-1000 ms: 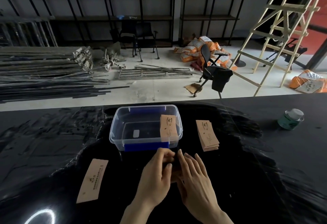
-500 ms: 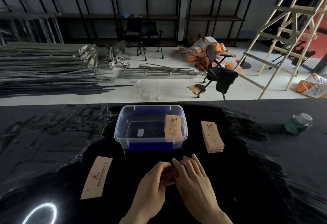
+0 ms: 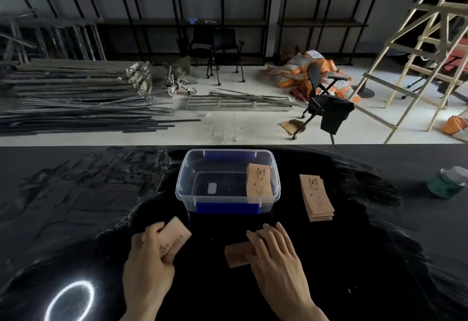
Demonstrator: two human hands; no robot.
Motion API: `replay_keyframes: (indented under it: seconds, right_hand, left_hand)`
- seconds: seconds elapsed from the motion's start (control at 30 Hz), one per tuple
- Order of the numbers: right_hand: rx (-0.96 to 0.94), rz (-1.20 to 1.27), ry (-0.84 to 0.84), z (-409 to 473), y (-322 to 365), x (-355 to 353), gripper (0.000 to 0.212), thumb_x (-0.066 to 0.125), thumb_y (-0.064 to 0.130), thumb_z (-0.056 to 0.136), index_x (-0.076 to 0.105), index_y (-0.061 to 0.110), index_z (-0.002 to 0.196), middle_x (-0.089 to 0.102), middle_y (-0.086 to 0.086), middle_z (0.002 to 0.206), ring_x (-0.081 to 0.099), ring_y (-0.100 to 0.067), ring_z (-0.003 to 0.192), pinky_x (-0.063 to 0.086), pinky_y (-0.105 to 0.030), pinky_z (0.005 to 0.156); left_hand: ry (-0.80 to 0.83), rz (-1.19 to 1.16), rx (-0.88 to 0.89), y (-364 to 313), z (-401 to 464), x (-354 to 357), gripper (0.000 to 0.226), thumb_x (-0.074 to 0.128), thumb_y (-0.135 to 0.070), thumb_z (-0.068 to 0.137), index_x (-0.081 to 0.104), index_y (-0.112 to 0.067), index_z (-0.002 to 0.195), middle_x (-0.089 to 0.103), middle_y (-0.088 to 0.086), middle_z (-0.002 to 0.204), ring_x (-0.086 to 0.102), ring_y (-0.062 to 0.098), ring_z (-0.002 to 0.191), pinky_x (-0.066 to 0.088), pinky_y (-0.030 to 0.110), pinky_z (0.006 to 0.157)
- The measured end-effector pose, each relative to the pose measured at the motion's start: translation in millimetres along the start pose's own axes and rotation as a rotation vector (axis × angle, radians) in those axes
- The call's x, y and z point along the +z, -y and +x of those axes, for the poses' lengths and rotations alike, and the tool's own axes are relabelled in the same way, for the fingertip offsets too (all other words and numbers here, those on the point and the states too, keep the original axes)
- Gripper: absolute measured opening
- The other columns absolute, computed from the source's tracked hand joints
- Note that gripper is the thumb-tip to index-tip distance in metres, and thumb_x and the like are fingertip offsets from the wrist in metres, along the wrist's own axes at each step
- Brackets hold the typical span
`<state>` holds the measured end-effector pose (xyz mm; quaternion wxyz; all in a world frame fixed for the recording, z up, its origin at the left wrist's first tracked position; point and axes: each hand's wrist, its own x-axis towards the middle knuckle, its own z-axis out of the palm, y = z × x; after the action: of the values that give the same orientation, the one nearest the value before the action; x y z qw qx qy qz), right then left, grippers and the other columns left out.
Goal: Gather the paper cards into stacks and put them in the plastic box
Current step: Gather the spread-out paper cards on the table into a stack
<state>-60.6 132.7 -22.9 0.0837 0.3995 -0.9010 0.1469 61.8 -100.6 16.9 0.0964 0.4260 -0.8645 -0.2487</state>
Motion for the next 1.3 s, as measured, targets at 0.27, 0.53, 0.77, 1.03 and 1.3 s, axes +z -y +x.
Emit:
replay_keyframes:
  seconds: [0.27, 0.53, 0.77, 1.03, 1.3]
  right_hand:
    - [0.071, -0.039, -0.052, 0.0, 6.8, 1.0, 0.063, 0.052, 0.035, 0.090, 0.042, 0.010, 0.148, 0.062, -0.010, 0.141, 0.046, -0.025, 0.140, 0.013, -0.038, 0.122]
    - [0.154, 0.082, -0.088, -6.5, -2.6, -1.0, 0.105, 0.087, 0.034, 0.075, 0.027, 0.009, 0.158, 0.036, -0.013, 0.161, 0.015, -0.017, 0.152, 0.028, -0.043, 0.123]
    - [0.037, -0.046, -0.118, -9.2, -9.8, 11.8, 0.059, 0.057, 0.043, 0.093, 0.054, 0.011, 0.141, 0.058, -0.009, 0.143, 0.043, -0.030, 0.145, 0.023, -0.045, 0.120]
    - [0.023, -0.022, -0.086, -3.6, -8.5, 3.2, 0.064, 0.063, 0.042, 0.087, 0.051, 0.014, 0.144, 0.063, -0.004, 0.136, 0.049, -0.027, 0.140, 0.018, -0.043, 0.120]
    - [0.037, 0.143, 0.039, -2.1, -12.5, -12.5, 0.050, 0.057, 0.042, 0.090, 0.049, 0.032, 0.138, 0.057, 0.012, 0.120, 0.054, -0.010, 0.113, 0.055, -0.025, 0.085]
  left_hand:
    - [0.235, -0.286, 0.461, -68.7, -9.6, 6.1, 0.044, 0.068, 0.002, 0.088, 0.066, -0.038, 0.105, 0.074, -0.021, 0.095, 0.071, -0.007, 0.093, 0.059, 0.020, 0.086]
    - [0.403, -0.398, 0.472, -91.4, -19.0, 23.4, 0.043, 0.053, 0.006, 0.095, 0.062, -0.032, 0.113, 0.076, -0.013, 0.101, 0.071, -0.004, 0.100, 0.059, 0.016, 0.089]
    - [0.424, -0.488, 0.460, -86.4, -35.7, 39.8, 0.060, 0.066, -0.007, 0.083, 0.049, -0.037, 0.132, 0.055, -0.022, 0.131, 0.052, -0.001, 0.127, 0.048, 0.027, 0.109]
    - [0.420, -0.028, 0.546, -85.3, -32.4, 41.2, 0.057, 0.066, -0.021, 0.090, 0.043, -0.048, 0.135, 0.056, -0.024, 0.132, 0.057, -0.001, 0.122, 0.047, 0.025, 0.109]
    - [0.408, -0.031, 0.560, -83.1, -36.0, 36.7, 0.057, 0.064, -0.025, 0.089, 0.041, -0.051, 0.135, 0.052, -0.027, 0.132, 0.048, -0.003, 0.127, 0.040, 0.025, 0.113]
